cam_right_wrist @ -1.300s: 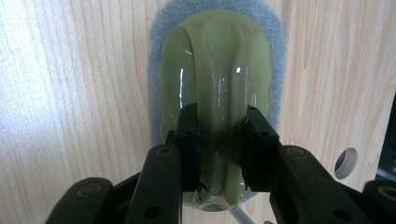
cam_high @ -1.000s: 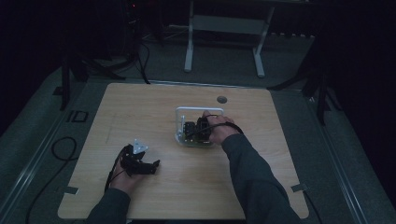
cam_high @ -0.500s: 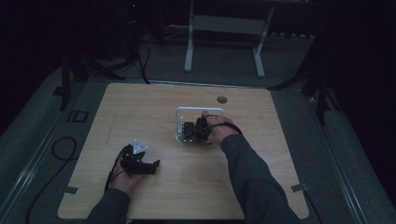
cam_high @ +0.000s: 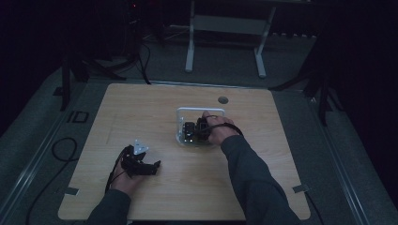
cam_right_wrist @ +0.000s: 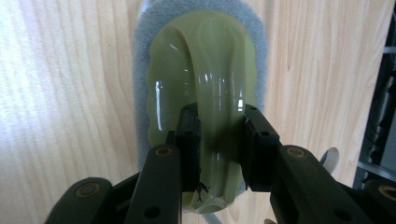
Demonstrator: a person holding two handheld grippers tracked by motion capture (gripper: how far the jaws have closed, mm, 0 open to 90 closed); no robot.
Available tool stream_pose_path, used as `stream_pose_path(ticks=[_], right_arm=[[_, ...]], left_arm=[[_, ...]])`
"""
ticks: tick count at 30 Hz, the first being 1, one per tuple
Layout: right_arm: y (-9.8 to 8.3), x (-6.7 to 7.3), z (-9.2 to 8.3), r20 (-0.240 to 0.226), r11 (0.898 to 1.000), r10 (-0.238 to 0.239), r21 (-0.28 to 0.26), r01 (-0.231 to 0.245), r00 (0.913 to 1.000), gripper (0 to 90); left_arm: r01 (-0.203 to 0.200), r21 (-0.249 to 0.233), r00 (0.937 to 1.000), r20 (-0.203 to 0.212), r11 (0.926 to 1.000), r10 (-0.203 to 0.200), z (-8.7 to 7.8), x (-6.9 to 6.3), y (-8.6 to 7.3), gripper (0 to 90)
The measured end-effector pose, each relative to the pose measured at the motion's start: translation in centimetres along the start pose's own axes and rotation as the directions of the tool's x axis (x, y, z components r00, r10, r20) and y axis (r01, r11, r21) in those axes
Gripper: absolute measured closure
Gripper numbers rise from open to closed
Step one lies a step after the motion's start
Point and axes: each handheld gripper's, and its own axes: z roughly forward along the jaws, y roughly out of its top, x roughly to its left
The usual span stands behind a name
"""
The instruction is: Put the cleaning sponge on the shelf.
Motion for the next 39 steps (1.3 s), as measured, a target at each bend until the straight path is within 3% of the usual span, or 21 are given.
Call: stream_pose_path(ticks=[4,15,21,31,39], right_arm=[[0.0,0.0,0.3,0.024,1.000,-0.009,0.005,0.009,0.9997,71.2],[0.0,-0.3,0.4,0.034,1.000,0.021,-0.003,-0.021,0.9992,71.9],[-0.1,-0.4,0.5,0.016,0.999,0.036,0.002,-0.036,0.9992,63.0],[-0.1,-0.1,-0.7,0.014,0.999,0.035,-0.016,-0.035,0.9993,53.5],[-0.4,0.3,-2.5,0.056,0.998,0.032,-0.057,-0.029,0.9979,50.3]], left_arm=[[0.000,0.001,1.0000,0.001,1.0000,0.000,0.0,0.0,0.0,8.8],[0.001,0.000,1.0000,0.001,1.0000,-0.001,0.0,0.0,0.0,8.8],[0.002,0.000,1.0000,0.001,1.0000,-0.002,0.0,0.0,0.0,8.8],[0.002,-0.001,1.0000,0.000,1.0000,-0.002,0.0,0.0,0.0,8.8],[0.002,-0.001,1.0000,0.000,1.0000,-0.002,0.0,0.0,0.0,8.8]])
